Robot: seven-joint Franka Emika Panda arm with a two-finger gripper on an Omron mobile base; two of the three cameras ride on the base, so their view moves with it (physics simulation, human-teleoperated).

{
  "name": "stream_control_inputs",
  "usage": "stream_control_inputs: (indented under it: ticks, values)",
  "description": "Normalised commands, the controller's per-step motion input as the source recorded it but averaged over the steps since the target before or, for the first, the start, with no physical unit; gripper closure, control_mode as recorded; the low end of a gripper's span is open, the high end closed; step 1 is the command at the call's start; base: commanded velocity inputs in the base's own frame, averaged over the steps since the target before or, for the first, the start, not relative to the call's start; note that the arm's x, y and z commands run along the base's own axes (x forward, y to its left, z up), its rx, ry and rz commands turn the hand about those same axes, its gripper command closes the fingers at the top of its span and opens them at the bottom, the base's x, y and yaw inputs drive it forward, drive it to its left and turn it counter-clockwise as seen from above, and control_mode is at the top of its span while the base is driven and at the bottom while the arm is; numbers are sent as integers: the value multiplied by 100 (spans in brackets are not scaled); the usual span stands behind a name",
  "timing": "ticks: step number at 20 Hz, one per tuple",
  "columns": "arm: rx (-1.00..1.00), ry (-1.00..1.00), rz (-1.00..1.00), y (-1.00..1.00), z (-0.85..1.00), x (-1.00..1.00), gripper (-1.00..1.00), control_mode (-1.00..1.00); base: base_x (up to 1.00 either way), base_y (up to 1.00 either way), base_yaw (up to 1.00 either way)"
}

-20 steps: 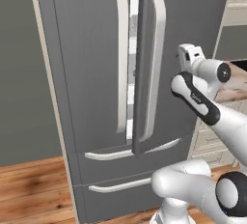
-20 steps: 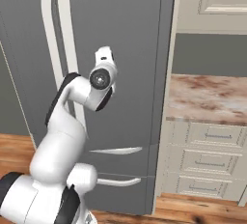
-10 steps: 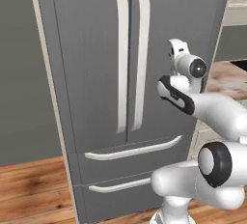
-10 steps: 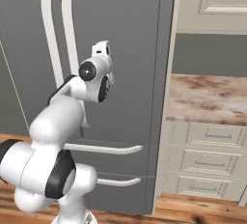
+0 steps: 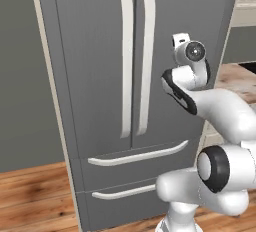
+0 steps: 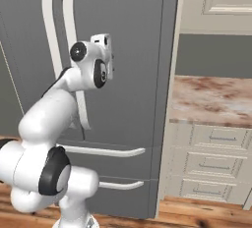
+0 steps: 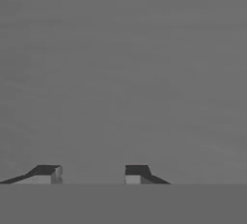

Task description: Place the tupperware on the top shelf of the fridge. Make space for the tupperware among the existing items by rearranging them on the shelves if needed. Close the fridge door when finished.

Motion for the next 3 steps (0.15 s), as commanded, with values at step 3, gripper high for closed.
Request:
stream_control_inputs:
  ticks: [3]
  values:
    - [5, 45, 0, -15, -7, 91, -100, -100, 0, 0, 0]
